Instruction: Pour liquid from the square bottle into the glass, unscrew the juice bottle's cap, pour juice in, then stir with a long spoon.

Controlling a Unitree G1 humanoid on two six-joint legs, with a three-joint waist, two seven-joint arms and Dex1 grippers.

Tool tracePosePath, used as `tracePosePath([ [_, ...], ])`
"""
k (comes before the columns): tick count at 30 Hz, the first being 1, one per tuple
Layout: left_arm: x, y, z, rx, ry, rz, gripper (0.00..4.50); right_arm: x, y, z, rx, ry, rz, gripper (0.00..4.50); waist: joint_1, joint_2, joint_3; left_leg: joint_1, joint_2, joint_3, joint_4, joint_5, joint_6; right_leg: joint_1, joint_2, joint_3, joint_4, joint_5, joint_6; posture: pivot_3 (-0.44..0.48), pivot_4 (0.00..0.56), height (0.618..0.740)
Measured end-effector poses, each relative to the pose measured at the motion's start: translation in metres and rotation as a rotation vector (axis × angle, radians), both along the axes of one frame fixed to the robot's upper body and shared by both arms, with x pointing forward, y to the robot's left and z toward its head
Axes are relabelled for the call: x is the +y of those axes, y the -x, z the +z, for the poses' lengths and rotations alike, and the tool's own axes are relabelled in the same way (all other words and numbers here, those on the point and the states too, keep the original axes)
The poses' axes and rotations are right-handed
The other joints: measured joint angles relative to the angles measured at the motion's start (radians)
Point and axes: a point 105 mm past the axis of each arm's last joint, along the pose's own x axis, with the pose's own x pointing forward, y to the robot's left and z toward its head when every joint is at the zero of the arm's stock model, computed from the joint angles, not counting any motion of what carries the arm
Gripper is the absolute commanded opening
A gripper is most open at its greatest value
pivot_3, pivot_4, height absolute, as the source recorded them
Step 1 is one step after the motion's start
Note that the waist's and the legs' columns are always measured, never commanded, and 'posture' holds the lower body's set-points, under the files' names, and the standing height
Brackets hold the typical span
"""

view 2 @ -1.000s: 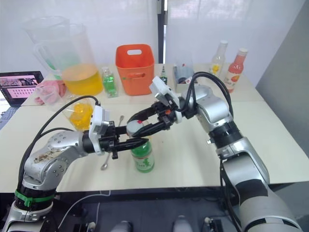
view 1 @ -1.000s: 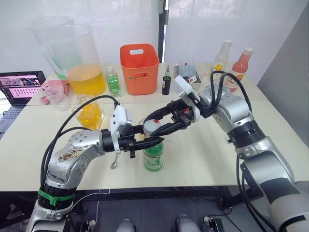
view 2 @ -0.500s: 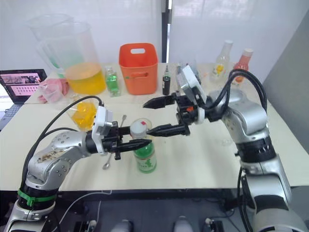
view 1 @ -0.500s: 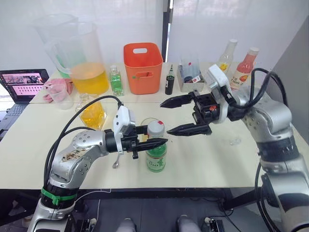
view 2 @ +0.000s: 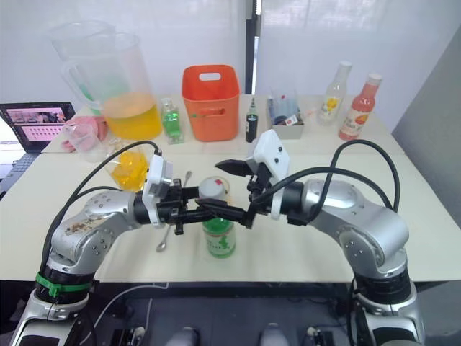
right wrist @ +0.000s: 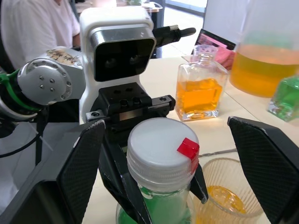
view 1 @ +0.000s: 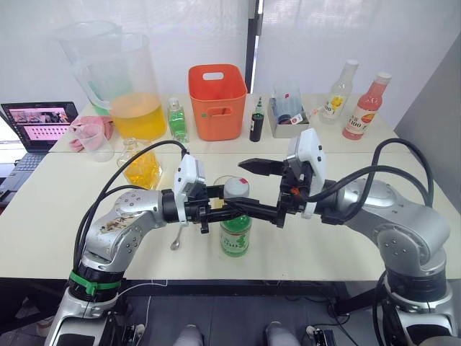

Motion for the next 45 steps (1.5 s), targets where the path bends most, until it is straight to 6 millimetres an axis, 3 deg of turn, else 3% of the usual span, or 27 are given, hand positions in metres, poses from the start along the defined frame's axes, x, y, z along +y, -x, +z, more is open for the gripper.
tracePosePath([
  [7, -0.001, -0.002, 0.0, -0.003, 0.001, -0.018, 1.62, 0.001, 0.002, -0.002, -0.001, -0.003, -0.034, 1.69, 0.0, 0.0, 0.0, 0.0, 0.0, 0.0, 0.0, 0.0, 0.0, 0.0, 0.0, 0.0, 0.0, 0.0, 0.0, 0.0, 0.15, 0.74],
  [20, -0.002, 0.001, -0.002, -0.008, -0.003, -0.017, 1.62, -0.001, 0.002, -0.002, -0.013, 0.03, 0.076, 1.61, 0.002, 0.0, 0.0, 0.001, 0.0, 0.0, 0.0, 0.0, 0.0, 0.002, 0.0, 0.0, -0.001, -0.002, 0.003, 0.0, 0.15, 0.74],
  [27, 0.001, 0.001, -0.005, -0.012, -0.02, -0.006, 1.62, 0.004, -0.021, 0.004, -0.091, 0.192, 0.422, 1.61, -0.006, 0.0, 0.0, 0.008, 0.001, 0.0, -0.002, 0.0, 0.0, 0.009, 0.0, -0.001, -0.004, -0.004, 0.007, 0.0, 0.15, 0.74],
  [29, 0.0, 0.002, -0.004, -0.021, -0.02, -0.01, 1.62, 0.008, -0.018, 0.007, -0.144, 0.241, 0.534, 1.13, -0.007, 0.0, 0.0, 0.008, 0.001, 0.0, -0.003, 0.0, 0.0, 0.01, 0.0, -0.001, -0.005, -0.004, 0.008, 0.0, 0.15, 0.74],
  [32, 0.0, 0.003, -0.003, -0.03, -0.027, -0.013, 1.62, 0.016, -0.015, 0.008, -0.134, 0.268, 0.702, 0.06, -0.008, 0.0, 0.0, 0.008, 0.001, 0.0, -0.003, 0.0, 0.0, 0.01, 0.0, -0.002, -0.005, -0.004, 0.008, 0.0, 0.15, 0.74],
  [40, 0.003, 0.0, -0.003, -0.021, -0.021, 0.019, 1.62, 0.021, -0.019, 0.009, -0.144, 0.286, 0.758, 0.03, -0.008, 0.0, 0.0, 0.009, 0.001, -0.001, -0.003, 0.0, 0.0, 0.01, 0.0, -0.002, -0.004, -0.004, 0.008, 0.0, 0.15, 0.74],
  [45, 0.001, 0.003, -0.003, -0.026, -0.025, 0.004, 1.62, 0.005, -0.018, 0.021, -0.084, 0.243, 0.722, 0.03, -0.006, 0.0, 0.0, 0.007, 0.001, -0.001, -0.003, 0.0, 0.0, 0.009, 0.0, -0.002, -0.004, -0.004, 0.007, 0.0, 0.15, 0.74],
])
